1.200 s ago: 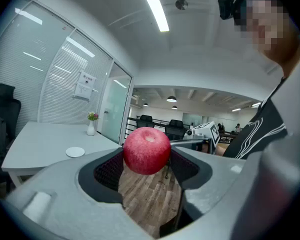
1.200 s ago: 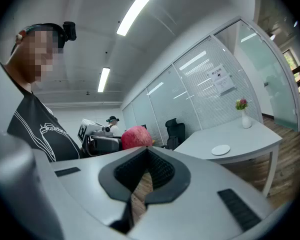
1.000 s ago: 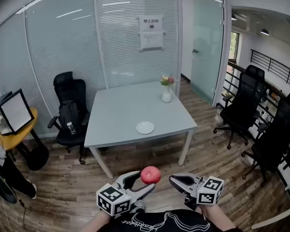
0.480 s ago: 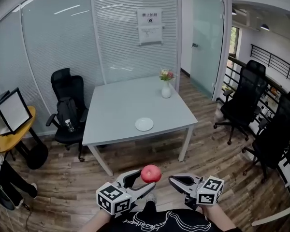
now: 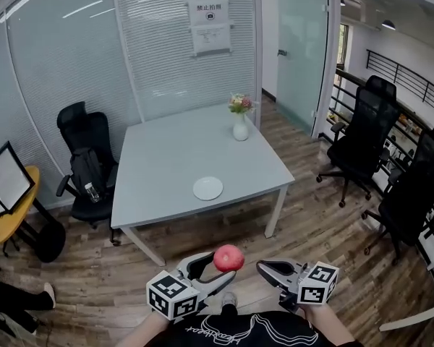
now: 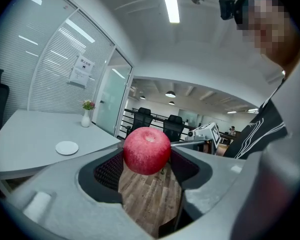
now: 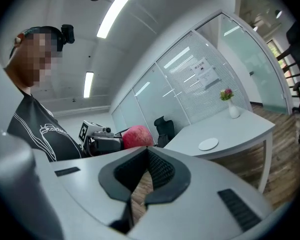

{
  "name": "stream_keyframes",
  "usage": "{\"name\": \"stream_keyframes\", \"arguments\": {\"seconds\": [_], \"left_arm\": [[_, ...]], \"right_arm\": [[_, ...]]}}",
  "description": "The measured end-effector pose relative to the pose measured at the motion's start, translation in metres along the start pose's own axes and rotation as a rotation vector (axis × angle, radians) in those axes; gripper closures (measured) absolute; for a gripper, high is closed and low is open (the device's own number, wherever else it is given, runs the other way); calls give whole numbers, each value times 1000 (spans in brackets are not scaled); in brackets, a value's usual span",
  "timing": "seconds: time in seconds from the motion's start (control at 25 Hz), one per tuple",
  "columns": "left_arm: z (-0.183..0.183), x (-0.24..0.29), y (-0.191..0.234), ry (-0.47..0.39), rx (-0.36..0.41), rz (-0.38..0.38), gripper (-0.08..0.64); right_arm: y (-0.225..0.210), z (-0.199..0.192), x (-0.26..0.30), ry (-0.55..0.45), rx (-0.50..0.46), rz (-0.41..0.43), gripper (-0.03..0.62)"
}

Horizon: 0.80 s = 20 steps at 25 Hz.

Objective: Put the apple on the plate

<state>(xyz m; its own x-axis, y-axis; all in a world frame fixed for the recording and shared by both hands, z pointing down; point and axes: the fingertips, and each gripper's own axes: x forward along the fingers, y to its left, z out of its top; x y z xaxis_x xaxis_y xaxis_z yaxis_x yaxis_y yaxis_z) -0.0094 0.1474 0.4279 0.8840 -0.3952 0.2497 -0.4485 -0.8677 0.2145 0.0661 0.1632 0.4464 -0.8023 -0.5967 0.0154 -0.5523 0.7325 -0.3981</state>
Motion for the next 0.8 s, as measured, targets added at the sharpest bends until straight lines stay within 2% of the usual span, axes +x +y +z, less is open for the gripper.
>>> {"name": "stream_keyframes", "arguments": {"seconds": [0.44,0.8], "left_arm": [[55,70,129,5,8,-24,259],[79,86,207,-24,15,-6,259]], "right_arm": [[-119,61,78,-13,26,-67,583],[-165,90,138,0,-1,-73,583]]}}
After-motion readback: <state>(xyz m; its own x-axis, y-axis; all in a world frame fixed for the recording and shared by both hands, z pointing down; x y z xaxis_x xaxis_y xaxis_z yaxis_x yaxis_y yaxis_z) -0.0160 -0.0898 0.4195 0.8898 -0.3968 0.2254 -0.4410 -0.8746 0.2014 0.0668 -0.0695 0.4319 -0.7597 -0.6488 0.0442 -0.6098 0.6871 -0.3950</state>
